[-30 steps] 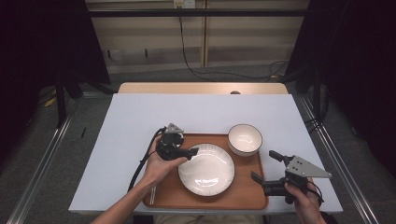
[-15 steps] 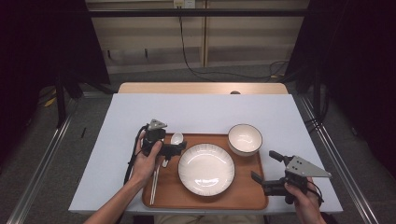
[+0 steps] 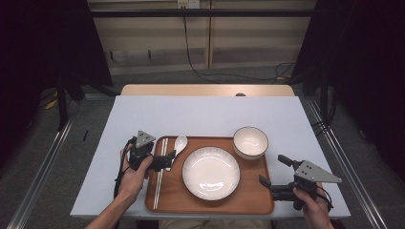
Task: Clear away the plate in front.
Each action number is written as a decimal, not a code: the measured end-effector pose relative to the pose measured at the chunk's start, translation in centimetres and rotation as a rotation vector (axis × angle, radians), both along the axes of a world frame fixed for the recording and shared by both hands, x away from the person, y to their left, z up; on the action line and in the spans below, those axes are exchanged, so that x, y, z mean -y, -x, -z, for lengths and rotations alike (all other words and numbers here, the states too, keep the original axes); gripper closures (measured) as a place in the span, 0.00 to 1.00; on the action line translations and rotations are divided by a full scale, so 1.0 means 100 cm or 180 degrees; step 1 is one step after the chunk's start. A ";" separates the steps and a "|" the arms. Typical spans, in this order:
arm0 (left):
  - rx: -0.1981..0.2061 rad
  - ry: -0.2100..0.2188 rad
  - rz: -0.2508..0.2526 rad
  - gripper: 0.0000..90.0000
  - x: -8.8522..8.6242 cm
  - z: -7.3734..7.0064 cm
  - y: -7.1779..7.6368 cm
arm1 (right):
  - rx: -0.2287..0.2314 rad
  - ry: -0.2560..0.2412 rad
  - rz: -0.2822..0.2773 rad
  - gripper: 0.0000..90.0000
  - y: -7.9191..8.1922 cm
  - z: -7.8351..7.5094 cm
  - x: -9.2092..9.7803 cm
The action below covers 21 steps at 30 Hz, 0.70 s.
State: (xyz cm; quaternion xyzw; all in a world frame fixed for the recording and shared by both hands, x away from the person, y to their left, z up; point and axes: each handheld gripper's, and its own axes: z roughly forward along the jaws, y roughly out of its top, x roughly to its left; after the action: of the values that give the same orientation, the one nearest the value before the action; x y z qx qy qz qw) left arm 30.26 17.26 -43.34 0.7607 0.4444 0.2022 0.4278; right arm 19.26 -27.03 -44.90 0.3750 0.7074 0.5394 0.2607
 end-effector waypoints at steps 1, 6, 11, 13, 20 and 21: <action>0.0038 -0.0002 -0.0009 0.04 -0.004 -0.001 0.002 | 0.0008 0.0006 0.0012 0.03 0.000 0.000 0.000; 0.0067 0.0001 -0.0041 0.04 -0.020 -0.001 0.015 | -0.0010 0.0018 0.0003 0.03 0.000 0.000 0.000; 0.0080 0.0026 -0.0027 0.04 -0.034 0.001 0.028 | -0.0019 0.0029 0.0052 0.03 -0.001 0.002 0.002; 0.0101 0.0100 -0.0078 0.04 -0.039 0.001 0.032 | -0.0032 0.0001 0.0066 0.03 0.000 0.001 0.002; 0.0077 0.0118 -0.0269 0.03 -0.054 0.002 0.043 | -0.0036 0.0006 0.0096 0.03 0.000 0.001 0.005; 0.0107 0.0107 -0.0351 0.03 -0.056 0.004 0.045 | -0.0032 -0.0005 0.0111 0.03 0.000 0.001 0.005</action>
State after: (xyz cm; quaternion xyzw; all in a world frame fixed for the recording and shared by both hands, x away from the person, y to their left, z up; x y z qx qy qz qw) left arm 25.76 22.89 -43.75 0.7242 0.4817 0.2307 0.4362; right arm 19.30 -27.53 -45.00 0.3902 0.7016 0.5335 0.2662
